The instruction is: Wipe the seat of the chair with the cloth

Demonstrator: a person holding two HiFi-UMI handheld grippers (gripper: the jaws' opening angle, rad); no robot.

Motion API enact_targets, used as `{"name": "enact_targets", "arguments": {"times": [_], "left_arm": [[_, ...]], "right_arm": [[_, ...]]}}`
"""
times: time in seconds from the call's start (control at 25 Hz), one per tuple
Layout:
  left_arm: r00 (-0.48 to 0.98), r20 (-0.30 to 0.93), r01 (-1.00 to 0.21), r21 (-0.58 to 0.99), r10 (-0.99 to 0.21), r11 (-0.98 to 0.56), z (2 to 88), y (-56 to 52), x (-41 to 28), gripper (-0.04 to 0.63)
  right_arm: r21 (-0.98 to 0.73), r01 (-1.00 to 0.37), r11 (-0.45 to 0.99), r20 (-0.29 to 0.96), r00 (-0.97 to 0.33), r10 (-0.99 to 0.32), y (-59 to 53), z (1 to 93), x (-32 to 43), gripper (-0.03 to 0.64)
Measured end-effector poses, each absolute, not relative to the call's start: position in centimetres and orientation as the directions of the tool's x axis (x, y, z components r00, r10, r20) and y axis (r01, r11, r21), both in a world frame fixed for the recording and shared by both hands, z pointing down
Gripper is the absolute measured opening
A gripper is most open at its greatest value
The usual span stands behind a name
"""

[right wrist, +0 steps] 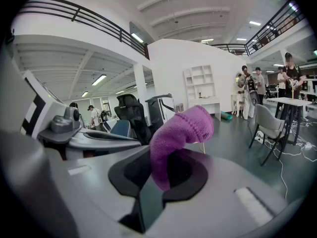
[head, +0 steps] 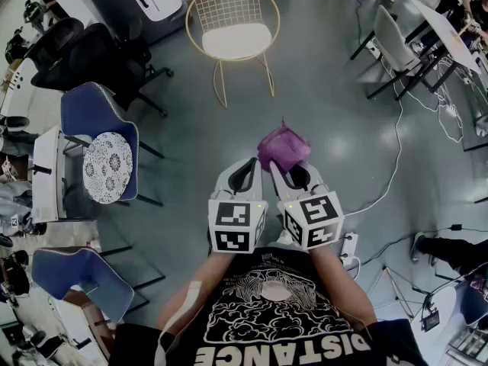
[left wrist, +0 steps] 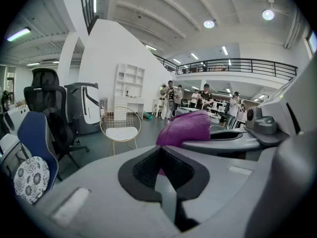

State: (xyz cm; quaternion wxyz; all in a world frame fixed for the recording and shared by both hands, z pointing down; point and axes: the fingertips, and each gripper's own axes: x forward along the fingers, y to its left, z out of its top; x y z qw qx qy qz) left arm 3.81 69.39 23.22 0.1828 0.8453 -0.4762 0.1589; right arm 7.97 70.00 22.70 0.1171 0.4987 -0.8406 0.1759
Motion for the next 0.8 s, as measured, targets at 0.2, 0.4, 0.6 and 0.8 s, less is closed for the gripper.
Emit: {"name": "enact_targets", "arguments": {"times": [0.2,0.4,0.6,0.8], "left_arm": [[0.505,0.447,-0.857,0.162,-0.738,-0.489,23.6,69.3,2.9,-0.002],[0.525,0.441,-0.845,0.167,-0.728,-0.508,23.7,68.9,1.7,-0.002],[0.551,0.434,-0.830,0.197,-0.712,-0.522,23.9,68.2,-0.2,-0.002],[0.564,0.431,-0.822,0.209,-0.705,-0.530,24.1,67.4,-2.0,-0.002]], "right_arm": [[-0.188,-0.881,0.435,0.370,-0.474,-0.799,70.0,22.9,6.9,0.057],[-0.188,-0.887,0.422,0.374,-0.462,-0.804,69.6,22.9,5.5,0.058],[-0.181,-0.894,0.410,0.388,-0.448,-0.806,69.2,23.5,3.4,0.058],[-0.182,-0.899,0.399,0.404,-0.438,-0.803,68.6,24.3,1.6,0.060]]}}
